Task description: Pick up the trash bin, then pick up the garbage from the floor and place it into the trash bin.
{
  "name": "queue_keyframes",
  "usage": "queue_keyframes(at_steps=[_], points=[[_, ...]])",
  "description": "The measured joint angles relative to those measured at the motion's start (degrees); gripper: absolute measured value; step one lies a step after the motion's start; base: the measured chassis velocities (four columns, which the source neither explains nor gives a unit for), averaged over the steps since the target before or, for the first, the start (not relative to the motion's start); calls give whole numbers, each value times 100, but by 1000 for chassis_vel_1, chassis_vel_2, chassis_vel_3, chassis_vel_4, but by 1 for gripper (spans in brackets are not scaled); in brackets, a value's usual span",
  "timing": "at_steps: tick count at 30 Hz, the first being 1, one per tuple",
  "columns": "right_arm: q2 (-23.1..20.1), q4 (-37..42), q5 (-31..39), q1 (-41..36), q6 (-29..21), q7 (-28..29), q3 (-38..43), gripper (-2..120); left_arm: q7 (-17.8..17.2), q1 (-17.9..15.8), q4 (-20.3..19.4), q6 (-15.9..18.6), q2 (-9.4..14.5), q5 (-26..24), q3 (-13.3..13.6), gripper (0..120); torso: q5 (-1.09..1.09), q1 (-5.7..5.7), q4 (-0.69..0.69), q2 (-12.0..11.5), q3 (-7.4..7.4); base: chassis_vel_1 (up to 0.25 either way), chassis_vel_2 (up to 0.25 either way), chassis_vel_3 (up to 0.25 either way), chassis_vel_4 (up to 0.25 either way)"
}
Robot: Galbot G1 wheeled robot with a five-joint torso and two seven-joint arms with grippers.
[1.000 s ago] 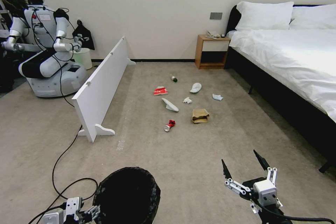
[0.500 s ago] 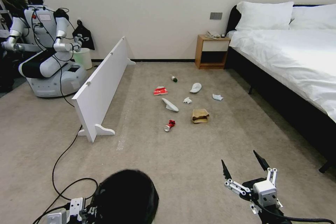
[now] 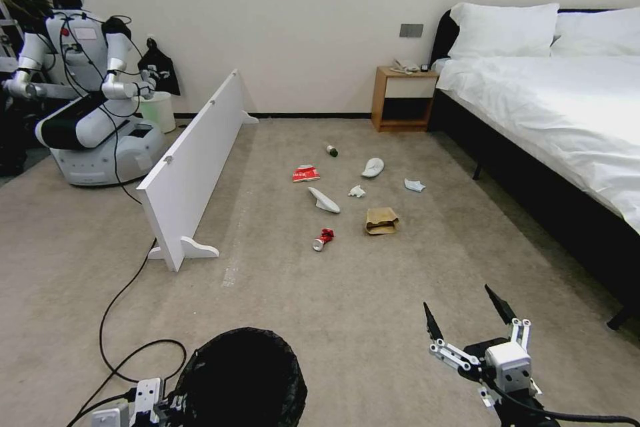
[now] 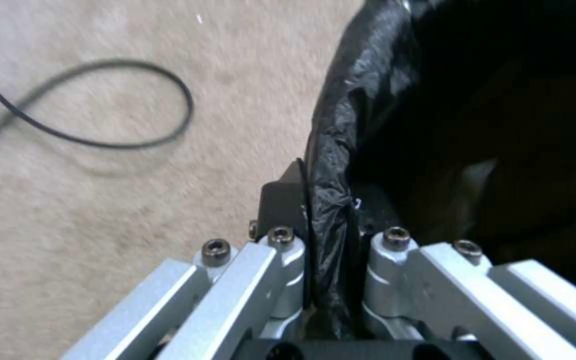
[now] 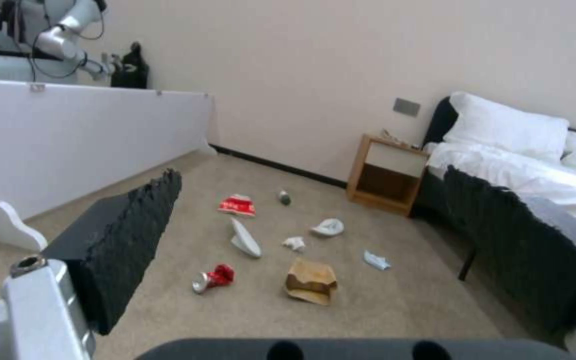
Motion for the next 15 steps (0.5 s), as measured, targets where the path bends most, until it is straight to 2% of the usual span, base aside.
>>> queue_keyframes(at_steps=[1,2,4,5,6,10,13,14,15], points=[[-5,23,64,5,-60,77,15,100,7,164,-276,-13,-24,-102,-161,5,0,0,2,0,0,0,0,0,0],[-5,23,64,5,-60,77,15,100,7,164,-276,-13,-24,-102,-161,5,0,0,2,0,0,0,0,0,0],[-49,39,187,16,-151,219,79,100,10,427,-757,-92,-86,-316,-454,5,4,0,2,0,0,0,0,0,0],[-49,39,187,16,-151,219,79,100,10,427,-757,-92,-86,-316,-454,5,4,0,2,0,0,0,0,0,0],[-92,39,261,11,-215,278,134,100,3,546,-977,-129,-108,-409,-572,5,0,0,2,0,0,0,0,0,0],[-108,42,403,-55,-228,333,265,100,-110,623,-1283,-141,-97,-555,-703,5,3,0,3,0,0,0,0,0,0],[-50,94,439,-182,-235,344,435,100,-307,584,-1478,-64,-19,-688,-728,5,0,0,-1,0,0,0,0,0,0],[-57,156,466,-255,-344,350,558,100,-453,559,-1677,-8,8,-752,-746,5,0,0,-4,0,0,0,0,0,0],[-93,177,478,-286,-440,355,602,100,-531,547,-1757,14,6,-765,-760,5,2,0,1,0,0,0,0,0,0]])
